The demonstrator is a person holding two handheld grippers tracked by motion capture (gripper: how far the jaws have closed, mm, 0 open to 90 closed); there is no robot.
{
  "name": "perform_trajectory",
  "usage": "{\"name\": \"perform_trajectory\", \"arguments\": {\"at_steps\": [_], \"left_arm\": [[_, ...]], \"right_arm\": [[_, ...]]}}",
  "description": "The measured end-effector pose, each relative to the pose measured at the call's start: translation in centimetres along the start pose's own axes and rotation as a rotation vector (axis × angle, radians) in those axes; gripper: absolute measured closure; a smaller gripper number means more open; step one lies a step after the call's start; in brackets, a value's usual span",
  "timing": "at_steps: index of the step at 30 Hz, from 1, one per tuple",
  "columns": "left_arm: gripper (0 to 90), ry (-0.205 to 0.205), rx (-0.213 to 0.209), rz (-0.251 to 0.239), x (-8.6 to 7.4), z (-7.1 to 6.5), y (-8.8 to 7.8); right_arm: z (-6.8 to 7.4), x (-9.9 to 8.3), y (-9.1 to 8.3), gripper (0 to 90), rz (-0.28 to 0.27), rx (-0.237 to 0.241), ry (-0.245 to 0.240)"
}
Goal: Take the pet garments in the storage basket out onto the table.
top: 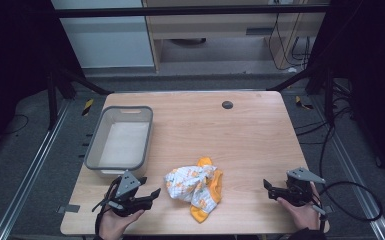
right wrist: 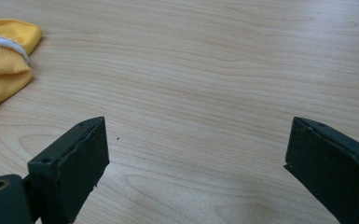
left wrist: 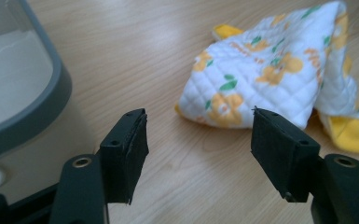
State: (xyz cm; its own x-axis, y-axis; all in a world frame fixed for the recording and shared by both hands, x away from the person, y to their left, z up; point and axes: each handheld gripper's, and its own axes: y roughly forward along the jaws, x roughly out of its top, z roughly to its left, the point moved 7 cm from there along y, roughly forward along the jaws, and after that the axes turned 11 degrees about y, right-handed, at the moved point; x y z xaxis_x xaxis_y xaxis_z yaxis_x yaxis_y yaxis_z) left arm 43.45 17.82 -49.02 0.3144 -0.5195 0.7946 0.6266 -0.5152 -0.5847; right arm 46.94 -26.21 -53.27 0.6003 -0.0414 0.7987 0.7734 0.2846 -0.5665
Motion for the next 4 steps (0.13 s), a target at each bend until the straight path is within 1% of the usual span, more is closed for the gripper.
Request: {"name": "perform_trajectory", "arguments": {"at_steps": [2,3,4], "left_arm": [[36.3,-0.016,0.006,0.004,-0.52,0.42,-0.37],[36.4,-0.025,0.013,-0.001,-0.75,0.65,-0.61],[36.6,-0.035,0.014,-0.002,-1.00,0.81,-0.84]], "right_arm": [[0.12,0.01,-0.05,6.1,0.001,0.003,0.006],[0.11,0.01,-0.03,6.1,-0.002,0.002,0.003],[0.21,0.00,-0.07,6.1,0.001,0.006,0.010]]}}
